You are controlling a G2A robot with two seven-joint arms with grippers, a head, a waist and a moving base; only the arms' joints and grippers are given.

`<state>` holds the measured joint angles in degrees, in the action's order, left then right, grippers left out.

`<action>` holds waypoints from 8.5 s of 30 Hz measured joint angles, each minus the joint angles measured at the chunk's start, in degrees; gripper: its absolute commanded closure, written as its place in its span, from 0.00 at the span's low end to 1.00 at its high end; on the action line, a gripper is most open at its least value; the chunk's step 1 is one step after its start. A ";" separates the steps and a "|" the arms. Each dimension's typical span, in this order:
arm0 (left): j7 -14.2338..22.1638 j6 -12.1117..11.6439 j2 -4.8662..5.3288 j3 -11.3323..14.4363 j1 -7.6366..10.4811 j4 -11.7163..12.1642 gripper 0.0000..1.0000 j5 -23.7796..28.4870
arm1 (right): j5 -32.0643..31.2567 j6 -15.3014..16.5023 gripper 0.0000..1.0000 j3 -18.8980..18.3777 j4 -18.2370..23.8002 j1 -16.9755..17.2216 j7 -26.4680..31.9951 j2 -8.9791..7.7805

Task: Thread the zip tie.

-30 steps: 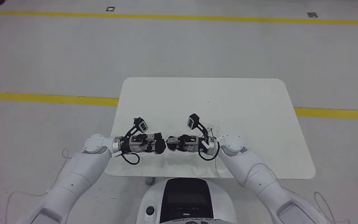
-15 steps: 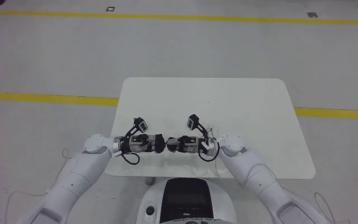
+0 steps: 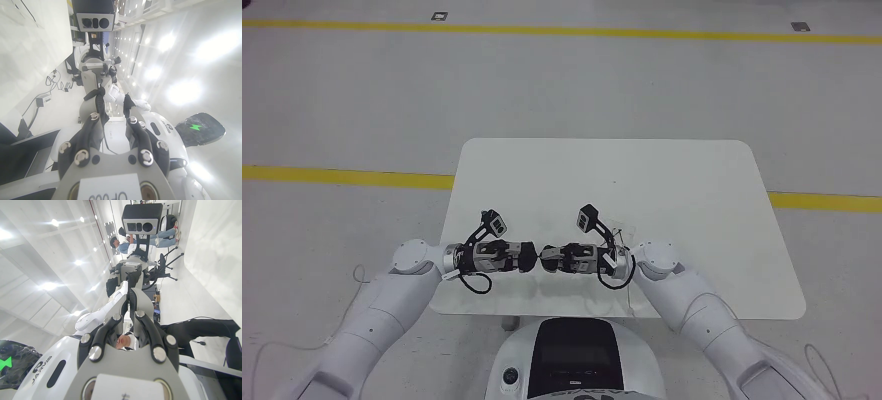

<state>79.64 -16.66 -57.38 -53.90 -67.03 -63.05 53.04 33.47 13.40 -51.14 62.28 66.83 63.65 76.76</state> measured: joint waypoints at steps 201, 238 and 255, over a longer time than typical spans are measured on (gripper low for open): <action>-1.33 -2.82 -9.82 -24.30 -5.02 -5.70 1.00 -23.02 | 3.56 1.68 0.00 -4.74 1.47 2.86 -0.90 -1.65; 0.00 -2.82 -10.45 -24.66 -5.08 -4.28 1.00 -19.13 | -57.64 -25.47 0.00 -15.21 41.14 14.84 -14.93 -9.32; 0.00 -2.82 -10.45 -24.66 -5.08 -4.28 1.00 -19.13 | -68.28 -32.80 0.00 -13.19 39.47 7.58 -5.75 -9.06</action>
<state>79.64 -19.48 -67.83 -78.56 -72.11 -67.33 33.90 -34.81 -19.40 -64.33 101.75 74.42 57.89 67.69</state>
